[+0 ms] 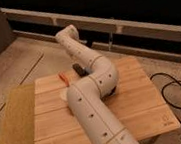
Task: Push the eraser across the table
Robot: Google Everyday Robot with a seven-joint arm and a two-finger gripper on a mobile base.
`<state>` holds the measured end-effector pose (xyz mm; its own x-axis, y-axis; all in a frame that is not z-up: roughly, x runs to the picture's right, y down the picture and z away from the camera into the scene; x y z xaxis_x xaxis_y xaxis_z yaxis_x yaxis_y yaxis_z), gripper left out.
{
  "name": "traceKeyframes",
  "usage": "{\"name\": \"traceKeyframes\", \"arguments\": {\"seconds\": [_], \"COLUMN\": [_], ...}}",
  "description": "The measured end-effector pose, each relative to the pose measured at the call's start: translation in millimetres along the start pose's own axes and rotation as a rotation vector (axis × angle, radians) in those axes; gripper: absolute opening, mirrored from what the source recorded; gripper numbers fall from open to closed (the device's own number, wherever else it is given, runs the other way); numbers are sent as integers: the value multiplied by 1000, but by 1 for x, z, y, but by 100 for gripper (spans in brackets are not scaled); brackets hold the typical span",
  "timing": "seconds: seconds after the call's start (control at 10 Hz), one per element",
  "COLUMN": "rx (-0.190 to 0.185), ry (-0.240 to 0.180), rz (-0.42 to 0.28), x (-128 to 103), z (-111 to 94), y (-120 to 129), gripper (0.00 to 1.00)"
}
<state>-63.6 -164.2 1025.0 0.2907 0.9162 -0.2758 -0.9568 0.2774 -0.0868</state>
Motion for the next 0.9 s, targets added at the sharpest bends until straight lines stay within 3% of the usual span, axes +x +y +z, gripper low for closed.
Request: {"name": "traceKeyframes", "arguments": {"seconds": [0.9], "rx": [-14], "ry": [1], "rz": [24], "x": [-2], "z": [-8], "y": [6], "gripper": [0]}}
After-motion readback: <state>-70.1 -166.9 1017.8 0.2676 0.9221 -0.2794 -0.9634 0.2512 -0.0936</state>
